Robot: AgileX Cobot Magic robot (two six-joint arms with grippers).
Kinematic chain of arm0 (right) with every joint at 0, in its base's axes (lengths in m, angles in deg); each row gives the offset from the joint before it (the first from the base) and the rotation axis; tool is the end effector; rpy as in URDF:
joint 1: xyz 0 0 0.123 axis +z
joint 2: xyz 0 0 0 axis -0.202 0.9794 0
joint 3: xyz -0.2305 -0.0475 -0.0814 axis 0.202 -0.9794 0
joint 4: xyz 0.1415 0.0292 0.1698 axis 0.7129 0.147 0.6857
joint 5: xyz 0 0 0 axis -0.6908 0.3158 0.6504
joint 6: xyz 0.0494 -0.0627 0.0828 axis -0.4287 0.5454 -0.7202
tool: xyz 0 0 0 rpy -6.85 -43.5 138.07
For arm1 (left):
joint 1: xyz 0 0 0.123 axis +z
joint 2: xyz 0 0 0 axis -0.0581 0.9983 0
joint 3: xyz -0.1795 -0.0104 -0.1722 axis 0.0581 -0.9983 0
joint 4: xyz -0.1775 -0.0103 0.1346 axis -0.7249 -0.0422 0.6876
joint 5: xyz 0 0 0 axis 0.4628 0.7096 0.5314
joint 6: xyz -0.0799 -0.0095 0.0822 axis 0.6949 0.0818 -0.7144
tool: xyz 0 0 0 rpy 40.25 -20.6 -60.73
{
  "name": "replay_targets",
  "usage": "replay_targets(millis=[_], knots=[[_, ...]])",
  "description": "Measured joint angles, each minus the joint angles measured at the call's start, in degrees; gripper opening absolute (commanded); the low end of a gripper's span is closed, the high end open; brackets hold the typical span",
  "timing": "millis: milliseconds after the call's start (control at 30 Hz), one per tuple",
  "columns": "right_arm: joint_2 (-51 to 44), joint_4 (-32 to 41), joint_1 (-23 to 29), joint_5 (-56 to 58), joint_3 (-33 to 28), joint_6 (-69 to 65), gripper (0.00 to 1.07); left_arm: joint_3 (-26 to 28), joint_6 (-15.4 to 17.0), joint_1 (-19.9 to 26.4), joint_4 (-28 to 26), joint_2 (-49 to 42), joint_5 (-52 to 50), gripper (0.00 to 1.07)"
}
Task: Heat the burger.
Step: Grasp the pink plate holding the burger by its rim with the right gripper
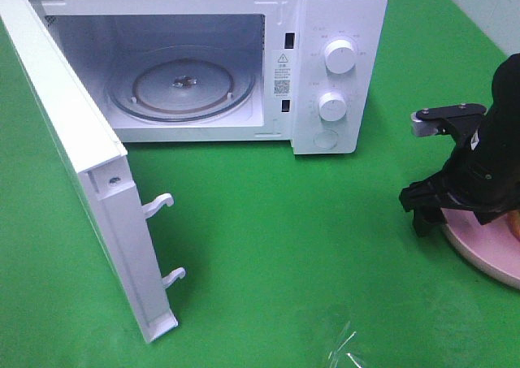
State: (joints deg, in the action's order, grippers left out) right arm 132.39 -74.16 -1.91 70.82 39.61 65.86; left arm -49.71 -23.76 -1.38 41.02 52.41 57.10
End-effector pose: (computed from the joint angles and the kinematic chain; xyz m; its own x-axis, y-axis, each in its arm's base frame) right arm 0.2865 0.0393 0.0880 -0.9589 -0.1425 -0.2455 -0.1273 0.9889 -0.0768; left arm 0.0263 -0.0096 0.2561 -0.4185 0.1650 -0.8931 0.1254 0.9844 0.1231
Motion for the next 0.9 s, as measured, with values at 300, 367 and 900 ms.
replay_targets(millis=[300,367,900], knots=[[2.3,-0.1,0.0,-0.2,0.1,-0.1,0.77,0.0,0.0,0.0,0.0,0.0,0.0,1.0],[2.8,-0.1,0.0,-0.3,0.1,-0.1,0.77,0.0,0.0,0.0,0.0,0.0,0.0,1.0],[3.2,-1.3,-0.1,-0.2,0.3,-0.3,0.36,0.0,0.0,0.0,0.0,0.0,0.0,1.0]])
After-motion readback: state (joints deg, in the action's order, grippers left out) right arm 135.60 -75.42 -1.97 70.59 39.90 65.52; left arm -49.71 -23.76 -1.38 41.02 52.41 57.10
